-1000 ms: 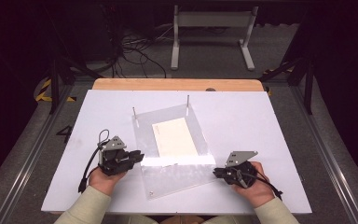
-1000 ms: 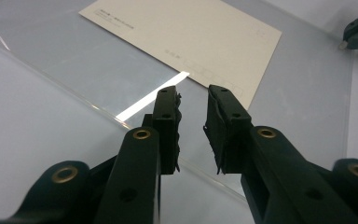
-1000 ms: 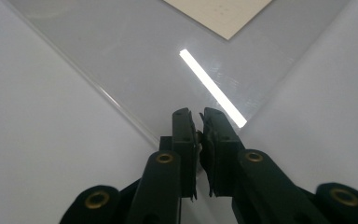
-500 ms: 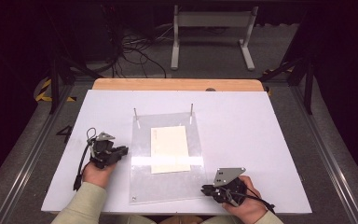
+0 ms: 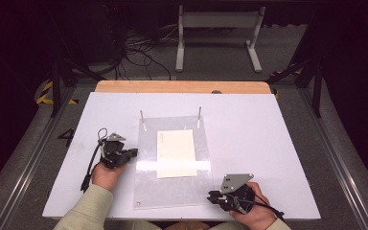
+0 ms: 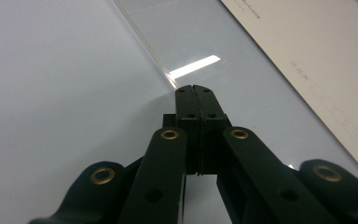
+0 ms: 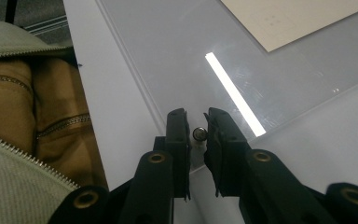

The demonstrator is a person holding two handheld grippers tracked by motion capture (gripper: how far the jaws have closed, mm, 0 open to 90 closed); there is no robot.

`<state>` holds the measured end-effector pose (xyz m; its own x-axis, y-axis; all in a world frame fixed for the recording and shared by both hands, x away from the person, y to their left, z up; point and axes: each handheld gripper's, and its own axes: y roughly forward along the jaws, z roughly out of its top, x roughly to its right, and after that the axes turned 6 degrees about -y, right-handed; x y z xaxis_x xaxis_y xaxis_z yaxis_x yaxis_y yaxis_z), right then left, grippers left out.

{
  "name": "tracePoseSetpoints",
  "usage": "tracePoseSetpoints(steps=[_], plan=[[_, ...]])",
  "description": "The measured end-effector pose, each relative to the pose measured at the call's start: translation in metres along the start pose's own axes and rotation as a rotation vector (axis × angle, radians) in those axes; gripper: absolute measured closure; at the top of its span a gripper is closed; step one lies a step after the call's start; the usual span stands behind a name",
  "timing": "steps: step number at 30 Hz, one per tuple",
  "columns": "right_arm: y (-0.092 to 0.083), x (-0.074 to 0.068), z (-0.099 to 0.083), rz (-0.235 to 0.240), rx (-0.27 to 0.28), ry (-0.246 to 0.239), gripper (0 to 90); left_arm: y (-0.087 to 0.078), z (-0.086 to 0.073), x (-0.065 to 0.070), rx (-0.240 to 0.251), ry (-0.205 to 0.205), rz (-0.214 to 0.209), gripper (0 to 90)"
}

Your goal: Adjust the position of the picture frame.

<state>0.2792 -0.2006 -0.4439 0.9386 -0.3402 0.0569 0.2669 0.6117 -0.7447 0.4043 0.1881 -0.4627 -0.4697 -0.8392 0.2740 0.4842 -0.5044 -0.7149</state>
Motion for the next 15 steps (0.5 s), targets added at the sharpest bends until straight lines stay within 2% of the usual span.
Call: tracePoseSetpoints(steps=[2,3,5,7,10,12,13,14,15], plan=[[-0.002,-0.001,-0.001,0.008,-0.006,0.001,78.9,0.005,0.003,0.007,0.002,0.024,0.002,90.0],[-0.004,-0.002,-0.003,0.017,-0.009,0.005,79.6,0.010,0.006,0.010,0.008,0.032,-0.011,90.0],[-0.006,-0.002,-0.005,0.021,-0.010,0.009,80.1,0.013,0.007,0.014,0.015,0.030,-0.015,90.0],[-0.009,-0.003,-0.008,0.027,-0.011,0.018,80.9,0.015,0.008,0.017,0.012,0.046,-0.014,90.0],[-0.010,-0.005,-0.011,0.024,-0.005,0.022,80.1,0.013,0.009,0.015,-0.009,0.020,-0.048,88.4],[-0.010,-0.005,-0.011,0.021,-0.004,0.015,79.3,0.000,0.005,0.017,-0.032,0.050,-0.083,80.1],[-0.010,-0.005,-0.011,0.021,-0.004,0.015,79.3,0.000,0.005,0.017,-0.032,0.050,-0.083,78.1],[-0.010,-0.005,-0.011,0.022,-0.003,0.014,79.1,-0.008,0.002,0.020,-0.028,0.081,-0.095,78.1],[-0.010,-0.005,-0.011,0.025,-0.003,0.015,79.0,-0.019,-0.004,0.025,-0.005,0.134,-0.122,77.1]])
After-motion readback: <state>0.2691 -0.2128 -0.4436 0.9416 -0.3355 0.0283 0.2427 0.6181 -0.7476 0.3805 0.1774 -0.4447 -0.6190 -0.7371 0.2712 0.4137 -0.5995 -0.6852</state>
